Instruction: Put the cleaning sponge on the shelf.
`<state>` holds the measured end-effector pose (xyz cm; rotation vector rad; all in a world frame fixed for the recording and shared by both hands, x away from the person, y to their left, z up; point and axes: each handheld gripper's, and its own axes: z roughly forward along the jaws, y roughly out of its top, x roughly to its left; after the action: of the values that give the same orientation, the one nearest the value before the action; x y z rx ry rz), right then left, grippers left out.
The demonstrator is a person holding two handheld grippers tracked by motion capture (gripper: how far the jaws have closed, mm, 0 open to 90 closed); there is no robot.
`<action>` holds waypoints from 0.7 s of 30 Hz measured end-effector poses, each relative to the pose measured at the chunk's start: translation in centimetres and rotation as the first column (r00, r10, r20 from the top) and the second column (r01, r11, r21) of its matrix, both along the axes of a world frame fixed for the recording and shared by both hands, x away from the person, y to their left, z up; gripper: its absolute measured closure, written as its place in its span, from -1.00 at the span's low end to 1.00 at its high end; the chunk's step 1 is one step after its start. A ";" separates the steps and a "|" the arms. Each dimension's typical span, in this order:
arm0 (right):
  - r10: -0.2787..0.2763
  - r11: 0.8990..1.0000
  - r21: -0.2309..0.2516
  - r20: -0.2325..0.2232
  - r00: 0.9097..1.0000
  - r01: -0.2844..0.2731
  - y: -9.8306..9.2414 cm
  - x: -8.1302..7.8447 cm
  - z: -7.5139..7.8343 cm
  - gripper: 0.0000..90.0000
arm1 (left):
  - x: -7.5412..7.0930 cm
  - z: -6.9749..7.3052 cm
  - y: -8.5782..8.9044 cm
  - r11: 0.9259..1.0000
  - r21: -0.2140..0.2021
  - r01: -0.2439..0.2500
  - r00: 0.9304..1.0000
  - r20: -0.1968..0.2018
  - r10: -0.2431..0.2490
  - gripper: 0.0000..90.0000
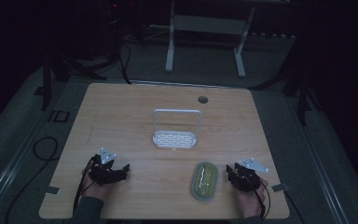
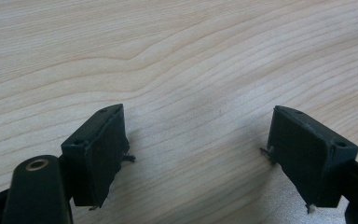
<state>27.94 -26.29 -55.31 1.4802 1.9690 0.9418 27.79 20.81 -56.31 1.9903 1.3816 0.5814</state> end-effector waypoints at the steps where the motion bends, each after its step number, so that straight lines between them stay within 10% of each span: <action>1: 0.000 1.000 0.000 0.000 1.000 0.000 0.0 0.0 0.0 0.34 | 0.0 0.0 0.0 1.000 0.000 0.000 1.000 0.000 0.000 -0.56; 7: 0.064 0.997 -0.043 0.058 0.996 -0.061 1.3 -0.9 1.2 0.41 | 0.1 0.0 -0.1 1.000 -0.004 -0.001 1.000 0.001 0.001 -0.57; 21: 0.121 0.991 0.050 0.062 0.991 -0.125 2.3 -2.3 3.1 0.89 | 0.2 0.0 -0.1 1.000 -0.004 0.015 1.000 0.000 -0.015 -0.58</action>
<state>25.61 -24.00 -52.18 1.3560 2.0256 1.0865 28.04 20.71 -56.33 1.9957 1.3660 0.5717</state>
